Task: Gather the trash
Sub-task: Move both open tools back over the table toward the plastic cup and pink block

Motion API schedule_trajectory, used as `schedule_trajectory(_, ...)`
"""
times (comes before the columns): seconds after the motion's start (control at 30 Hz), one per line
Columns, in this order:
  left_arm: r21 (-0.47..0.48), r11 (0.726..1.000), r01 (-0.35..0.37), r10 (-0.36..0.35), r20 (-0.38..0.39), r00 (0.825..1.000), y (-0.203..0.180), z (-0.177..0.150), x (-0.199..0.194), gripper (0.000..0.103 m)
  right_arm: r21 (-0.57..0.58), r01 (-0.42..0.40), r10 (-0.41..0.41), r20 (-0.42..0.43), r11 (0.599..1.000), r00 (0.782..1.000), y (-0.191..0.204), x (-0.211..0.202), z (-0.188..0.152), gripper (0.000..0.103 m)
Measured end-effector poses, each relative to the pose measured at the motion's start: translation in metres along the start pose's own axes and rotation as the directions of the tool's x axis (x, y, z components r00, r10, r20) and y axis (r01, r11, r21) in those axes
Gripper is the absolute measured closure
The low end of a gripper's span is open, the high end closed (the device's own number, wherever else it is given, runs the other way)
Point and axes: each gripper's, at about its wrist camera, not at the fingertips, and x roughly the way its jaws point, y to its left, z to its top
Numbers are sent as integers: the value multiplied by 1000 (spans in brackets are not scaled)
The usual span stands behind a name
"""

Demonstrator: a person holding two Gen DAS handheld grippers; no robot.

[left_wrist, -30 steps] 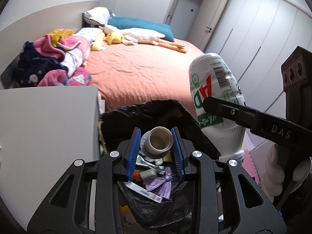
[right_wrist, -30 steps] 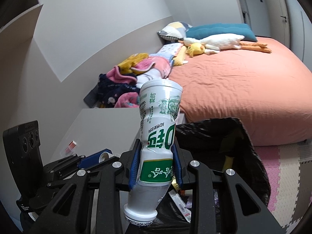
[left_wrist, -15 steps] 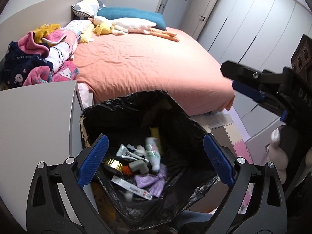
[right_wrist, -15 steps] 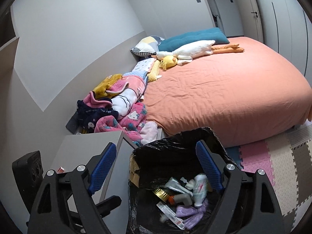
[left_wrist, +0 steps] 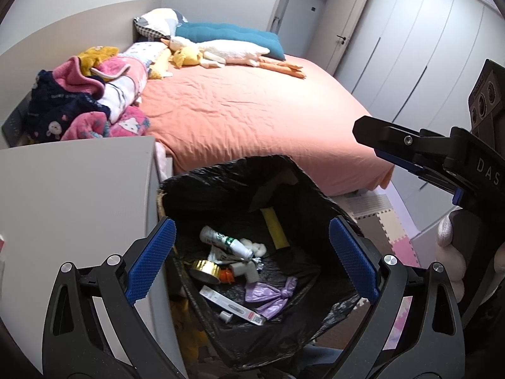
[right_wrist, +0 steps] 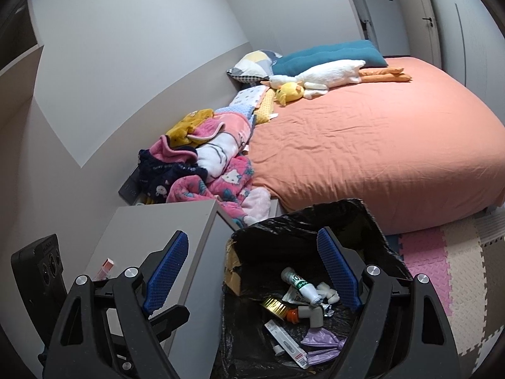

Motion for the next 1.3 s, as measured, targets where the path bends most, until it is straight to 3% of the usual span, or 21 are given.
schedule_trajectory(0.43, -75, 991, -108, 111, 27, 993, 39, -18, -33, 9, -89, -91, 86, -49, 992, 995, 52, 20, -10, 19)
schedule_trajectory(0.73, -154, 970, -189, 197, 37, 980, 75, -37, -61, 9, -140, -166, 151, -108, 976, 983, 93, 38, -22, 19)
schedule_trajectory(1.3, -342, 877, -336, 367, 27, 930, 142, -71, -104, 9, -235, -267, 226, -186, 935, 956, 162, 73, -42, 19)
